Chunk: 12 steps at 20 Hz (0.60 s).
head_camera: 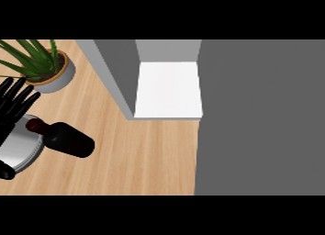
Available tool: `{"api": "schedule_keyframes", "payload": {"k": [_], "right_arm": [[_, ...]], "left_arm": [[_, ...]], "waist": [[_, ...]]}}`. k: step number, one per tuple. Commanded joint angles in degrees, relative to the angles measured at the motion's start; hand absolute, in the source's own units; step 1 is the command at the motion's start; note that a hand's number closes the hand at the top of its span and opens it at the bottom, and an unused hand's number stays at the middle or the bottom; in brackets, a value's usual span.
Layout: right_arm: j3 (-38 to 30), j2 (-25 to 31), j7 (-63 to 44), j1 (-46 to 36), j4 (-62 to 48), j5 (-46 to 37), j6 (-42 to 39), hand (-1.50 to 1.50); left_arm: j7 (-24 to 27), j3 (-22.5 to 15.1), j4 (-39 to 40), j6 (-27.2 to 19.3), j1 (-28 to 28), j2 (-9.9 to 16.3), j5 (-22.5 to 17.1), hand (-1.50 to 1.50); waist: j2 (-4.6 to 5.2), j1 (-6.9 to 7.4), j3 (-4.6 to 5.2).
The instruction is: Pick up the wine, place it into the cabinet and close the cabinet
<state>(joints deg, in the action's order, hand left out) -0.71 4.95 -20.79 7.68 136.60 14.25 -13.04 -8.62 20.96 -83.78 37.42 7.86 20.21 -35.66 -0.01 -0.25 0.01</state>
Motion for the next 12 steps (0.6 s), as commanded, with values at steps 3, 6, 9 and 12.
{"api": "schedule_keyframes", "payload": {"k": [3, 6, 9, 12], "right_arm": [[2.6, -2.0, 1.2, 2.3, 1.7, -2.1, -0.6, -1.50], [0.1, -0.4, -3.9, -1.7, 3.1, 1.0, 1.1, -1.50], [-1.9, 0.4, -2.1, 0.6, 3.7, 3.4, -1.0, -1.50], [3.9, -2.1, -1.9, -1.4, 1.6, -3.6, 1.2, -1.50]], "left_arm": [[6.7, 1.5, 11.6, 5.0, 1.5, 1.7, 5.4, -1.50], [9.2, 1.4, 15.3, 5.4, 3.7, 2.8, 8.5, -1.50], [13.2, 0.3, 15.9, 3.7, 2.5, 0.0, 13.4, -1.50], [15.9, 0.2, 19.2, 7.1, 3.2, 1.9, 14.6, -1.50]], "waist": [[0.04, -0.14, 0.01], [0.03, -0.06, 0.01], [0.04, -0.37, 0.01], [0.06, -0.06, 0.02]]}}
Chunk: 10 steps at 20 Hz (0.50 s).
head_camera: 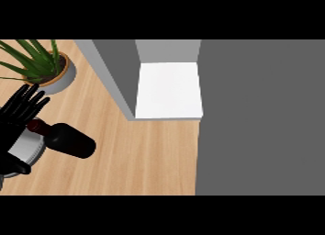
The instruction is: Pick up the wine, place it into the cabinet and close the cabinet
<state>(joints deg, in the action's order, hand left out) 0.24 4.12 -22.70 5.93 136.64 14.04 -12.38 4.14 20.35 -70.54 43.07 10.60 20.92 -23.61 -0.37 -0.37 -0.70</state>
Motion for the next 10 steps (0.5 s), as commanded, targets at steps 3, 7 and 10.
{"api": "schedule_keyframes", "payload": {"k": [3, 7, 10], "right_arm": [[-2.0, 1.0, -0.2, -2.0, 0.1, 1.9, -0.5, -1.50], [1.1, -0.4, 0.7, -1.3, -0.9, -2.1, -0.2, -1.50], [0.0, 0.7, -2.3, -0.3, 3.4, 1.8, -0.2, -1.50]], "left_arm": [[7.2, 1.0, 11.8, 4.0, 1.1, 2.4, 5.9, -1.50], [10.7, 1.3, 11.1, 4.8, -1.9, 0.9, 8.0, -1.50], [10.4, 0.5, 11.4, 1.9, 0.4, -0.8, 10.5, -1.50]], "waist": [[0.61, -0.41, 0.77], [0.68, -0.21, 0.82], [0.57, -0.90, 0.80]]}}
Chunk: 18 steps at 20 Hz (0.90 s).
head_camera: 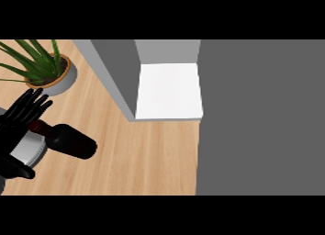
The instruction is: Pick up the wine, place it into the cabinet and close the cabinet
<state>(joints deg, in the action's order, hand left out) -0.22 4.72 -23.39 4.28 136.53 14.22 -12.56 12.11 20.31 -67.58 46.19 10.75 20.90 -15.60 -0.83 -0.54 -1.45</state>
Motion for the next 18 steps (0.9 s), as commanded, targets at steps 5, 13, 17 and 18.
{"api": "schedule_keyframes", "payload": {"k": [5, 13, 17, 18], "right_arm": [[-1.6, 0.6, 0.8, 0.7, 1.2, 1.5, -0.9, -1.50], [0.8, -0.9, -0.7, -1.6, 0.2, -0.3, 1.0, -1.50], [0.2, -0.1, 0.1, 0.2, 1.5, 0.0, -0.4, -1.50], [1.1, -0.9, 0.0, -0.6, -0.1, -1.5, 0.6, -1.50]], "left_arm": [[3.5, 0.4, 10.0, -0.4, -0.8, -2.2, 3.6, -1.50], [4.6, 1.1, 11.1, 0.7, -0.8, -2.1, 6.0, -1.50], [8.5, -0.1, 13.4, 0.7, -2.1, -3.4, 9.4, -1.50], [9.9, -1.4, 15.5, -1.8, -0.3, -4.8, 12.0, -1.50]], "waist": [[1.26, -1.03, 1.59], [1.51, -1.01, 1.73], [1.36, -1.32, 1.70], [1.30, -0.91, 1.65]]}}
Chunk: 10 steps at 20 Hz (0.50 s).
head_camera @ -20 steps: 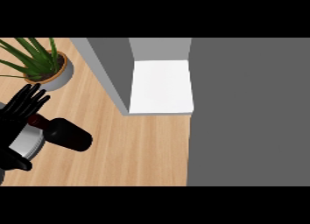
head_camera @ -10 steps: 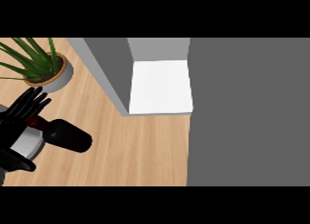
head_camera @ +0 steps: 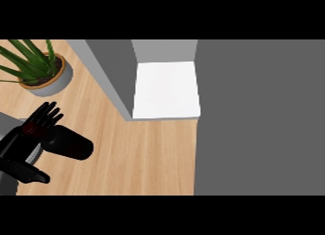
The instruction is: Pick up the wine, place it into the cabinet and close the cabinet
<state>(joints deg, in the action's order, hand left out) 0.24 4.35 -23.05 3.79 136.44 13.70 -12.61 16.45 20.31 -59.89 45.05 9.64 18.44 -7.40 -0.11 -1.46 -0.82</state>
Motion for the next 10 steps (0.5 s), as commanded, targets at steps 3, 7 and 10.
{"api": "schedule_keyframes", "payload": {"k": [3, 7, 10], "right_arm": [[0.7, -0.5, -0.5, 0.7, 2.4, -0.8, 0.7, -1.50], [1.0, -0.8, 2.6, 4.2, 0.7, -1.3, -1.4, -1.50], [0.2, 0.1, -1.0, 0.3, 1.3, -0.9, 0.3, -1.50]], "left_arm": [[11.2, -1.0, 19.1, -1.0, 7.2, -0.7, 5.8, -1.50], [20.8, -1.6, 28.8, 0.2, 8.0, 1.9, 8.8, -1.50], [20.7, -2.0, 33.8, 0.1, 12.0, 1.5, 8.5, -1.50]], "waist": [[0.47, 0.00, 0.98], [0.58, -0.21, 1.01], [0.57, 0.03, 1.02]]}}
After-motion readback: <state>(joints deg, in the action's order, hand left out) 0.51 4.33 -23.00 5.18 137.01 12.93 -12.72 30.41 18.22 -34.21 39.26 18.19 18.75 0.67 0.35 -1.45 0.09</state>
